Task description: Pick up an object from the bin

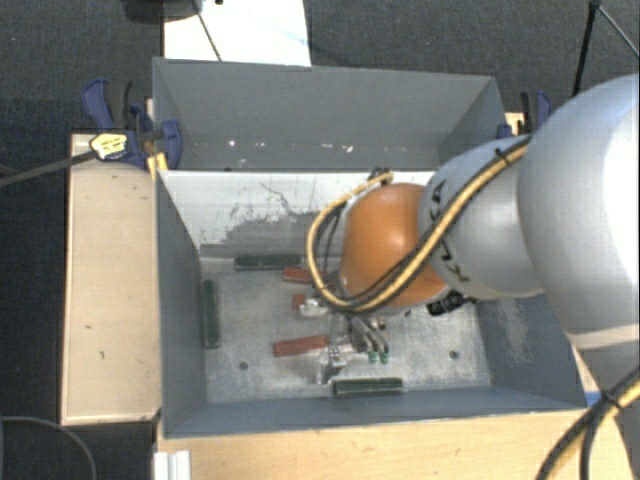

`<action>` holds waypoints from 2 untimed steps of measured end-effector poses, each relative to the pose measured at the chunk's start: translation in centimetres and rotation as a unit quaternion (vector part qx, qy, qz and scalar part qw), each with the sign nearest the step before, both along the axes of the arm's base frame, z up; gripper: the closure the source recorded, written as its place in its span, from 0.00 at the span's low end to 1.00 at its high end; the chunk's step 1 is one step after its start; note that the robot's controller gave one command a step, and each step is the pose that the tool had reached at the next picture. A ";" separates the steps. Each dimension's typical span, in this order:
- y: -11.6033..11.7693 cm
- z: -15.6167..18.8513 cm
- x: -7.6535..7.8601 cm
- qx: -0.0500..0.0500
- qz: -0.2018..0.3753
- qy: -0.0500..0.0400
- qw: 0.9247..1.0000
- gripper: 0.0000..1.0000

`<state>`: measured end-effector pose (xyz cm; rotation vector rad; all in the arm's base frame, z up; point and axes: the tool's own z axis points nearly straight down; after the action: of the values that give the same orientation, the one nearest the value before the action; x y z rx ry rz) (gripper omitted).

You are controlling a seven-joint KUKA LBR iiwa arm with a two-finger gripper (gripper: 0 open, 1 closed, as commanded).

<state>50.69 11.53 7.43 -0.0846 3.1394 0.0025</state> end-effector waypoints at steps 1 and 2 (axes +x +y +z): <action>0.0 0.2 0.3 0.001 -0.003 -0.005 1.000 1.00; 0.0 0.2 0.3 0.001 -0.003 -0.005 1.000 1.00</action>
Offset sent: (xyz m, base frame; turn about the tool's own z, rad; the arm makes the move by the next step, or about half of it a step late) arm 0.0000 0.0000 0.0000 0.0000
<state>50.99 11.54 7.64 -0.0734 3.1288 0.0051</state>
